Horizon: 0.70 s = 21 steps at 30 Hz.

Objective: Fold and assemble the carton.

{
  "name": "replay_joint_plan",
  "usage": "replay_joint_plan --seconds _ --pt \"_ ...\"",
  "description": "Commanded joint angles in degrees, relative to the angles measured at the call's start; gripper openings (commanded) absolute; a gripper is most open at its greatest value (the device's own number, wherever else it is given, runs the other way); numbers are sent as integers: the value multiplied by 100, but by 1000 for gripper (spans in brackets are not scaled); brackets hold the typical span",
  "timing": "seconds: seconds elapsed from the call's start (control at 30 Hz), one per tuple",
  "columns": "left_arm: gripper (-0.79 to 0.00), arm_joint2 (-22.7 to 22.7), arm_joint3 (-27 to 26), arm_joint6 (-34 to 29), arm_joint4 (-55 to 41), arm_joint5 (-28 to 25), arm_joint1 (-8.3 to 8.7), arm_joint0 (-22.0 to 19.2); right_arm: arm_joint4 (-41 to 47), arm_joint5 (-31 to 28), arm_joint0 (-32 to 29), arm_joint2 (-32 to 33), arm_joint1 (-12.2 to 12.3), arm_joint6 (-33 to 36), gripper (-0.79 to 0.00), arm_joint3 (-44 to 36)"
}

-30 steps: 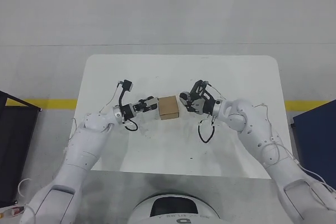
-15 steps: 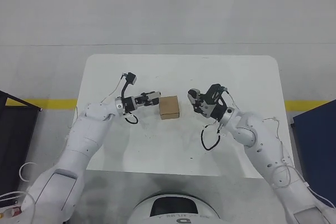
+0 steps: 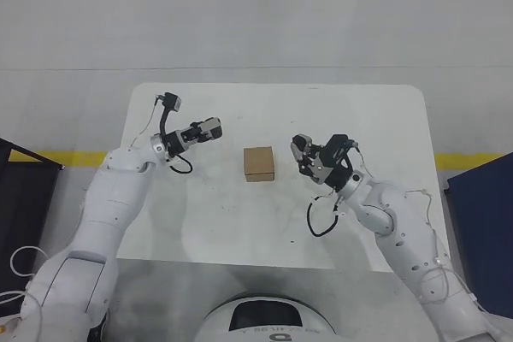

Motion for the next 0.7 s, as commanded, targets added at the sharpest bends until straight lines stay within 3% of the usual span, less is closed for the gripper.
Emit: replay_joint_plan --seconds 0.0,0.2,0.33,0.47,0.67 --pt "0 0 0 0 0 0 0 0 0 0 0 0 0 0 -618 0" --pt "-1 10 5 -2 0 2 -3 -3 1 1 1 -1 0 2 -252 0" --pt "0 10 5 -2 0 2 -3 -3 1 1 1 -1 0 2 -91 0" --pt "-1 10 5 -2 -1 2 -3 -3 1 1 1 -1 0 2 -13 0" --pt "0 10 5 -2 -1 2 -3 -3 1 1 1 -1 0 2 0 0"
